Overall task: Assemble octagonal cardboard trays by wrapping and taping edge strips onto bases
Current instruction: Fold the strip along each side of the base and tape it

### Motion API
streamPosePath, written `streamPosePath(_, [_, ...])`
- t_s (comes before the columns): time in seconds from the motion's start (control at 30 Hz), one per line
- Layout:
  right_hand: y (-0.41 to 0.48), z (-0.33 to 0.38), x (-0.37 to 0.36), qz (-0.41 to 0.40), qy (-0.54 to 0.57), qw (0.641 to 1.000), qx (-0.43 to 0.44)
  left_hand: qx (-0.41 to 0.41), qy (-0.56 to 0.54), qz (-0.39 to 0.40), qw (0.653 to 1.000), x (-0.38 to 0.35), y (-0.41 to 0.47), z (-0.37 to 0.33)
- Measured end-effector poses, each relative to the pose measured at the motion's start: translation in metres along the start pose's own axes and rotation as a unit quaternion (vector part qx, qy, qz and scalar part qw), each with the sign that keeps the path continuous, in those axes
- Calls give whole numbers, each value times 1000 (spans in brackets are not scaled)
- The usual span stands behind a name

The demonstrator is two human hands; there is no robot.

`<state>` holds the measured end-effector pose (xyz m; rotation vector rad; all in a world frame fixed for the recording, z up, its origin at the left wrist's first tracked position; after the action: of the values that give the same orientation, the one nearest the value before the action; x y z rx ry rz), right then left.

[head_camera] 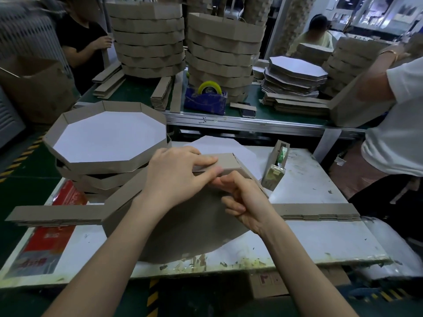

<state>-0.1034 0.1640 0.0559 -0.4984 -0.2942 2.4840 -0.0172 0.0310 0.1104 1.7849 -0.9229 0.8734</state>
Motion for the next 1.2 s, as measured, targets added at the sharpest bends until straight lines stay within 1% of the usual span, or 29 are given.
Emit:
streamPosePath(0.17, [3, 2, 9, -35, 18, 999, -13, -8, 0, -11, 1000, -4, 8, -2])
streamPosePath(0.3, [9, 4, 11, -19, 27, 999, -26, -24, 17, -26, 999, -5, 7, -2])
streamPosePath(0.33, [10, 3, 12, -18, -3, 999, -32, -23, 24, -27, 999, -5, 7, 0])
streamPosePath(0.4, [11, -4, 14, -42, -102, 993, -47, -13, 31, -27, 999, -4, 8, 5])
streamPosePath(0.43, [11, -10, 16, -58, -128, 989, -50, -8, 36, -23, 999, -2, 9, 9])
streamPosePath(0.47, [10, -15, 19, -73, -131, 988, -46, -6, 46, -14, 999, -2, 10, 14])
streamPosePath(0.53, [8, -14, 27, -102, -117, 988, -2, -9, 72, 8, 997, -3, 10, 23])
streamPosePath(0.6, [9, 1, 41, -158, -97, 981, 64, -13, 82, 20, 996, -3, 8, 25])
streamPosePath(0.7, [16, 31, 62, -213, -33, 967, 138, -19, 97, 45, 994, -6, 6, 17])
streamPosePath(0.77, [22, 46, 73, -232, -23, 958, 166, -21, 100, 53, 993, -8, 7, 10])
streamPosePath(0.83, [31, 55, 84, -253, -50, 950, 175, -24, 109, 59, 992, -10, 9, 0])
streamPosePath(0.93, [51, 60, 104, -297, -99, 936, 160, -18, 121, 50, 991, -11, 14, -13])
streamPosePath(1.07, [84, 52, 147, -351, -134, 920, 111, -1, 116, 44, 992, -13, 22, -17])
streamPosePath(1.13, [100, 43, 173, -367, -138, 917, 69, -1, 111, 50, 993, -14, 26, -15])
streamPosePath(1.2, [114, 33, 202, -375, -118, 919, 10, -2, 114, 59, 992, -15, 31, -13])
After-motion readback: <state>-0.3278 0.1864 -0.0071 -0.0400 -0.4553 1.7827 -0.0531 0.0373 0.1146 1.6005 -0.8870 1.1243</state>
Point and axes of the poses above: each hand's wrist, its own y-axis towards the middle knuckle, its own x-axis out of the back of the hand, z = x × y, the point moved 4 cm from there along y, towards the middle knuckle, and after that the axes turned 5 degrees about -x, right-handed, at the moved point
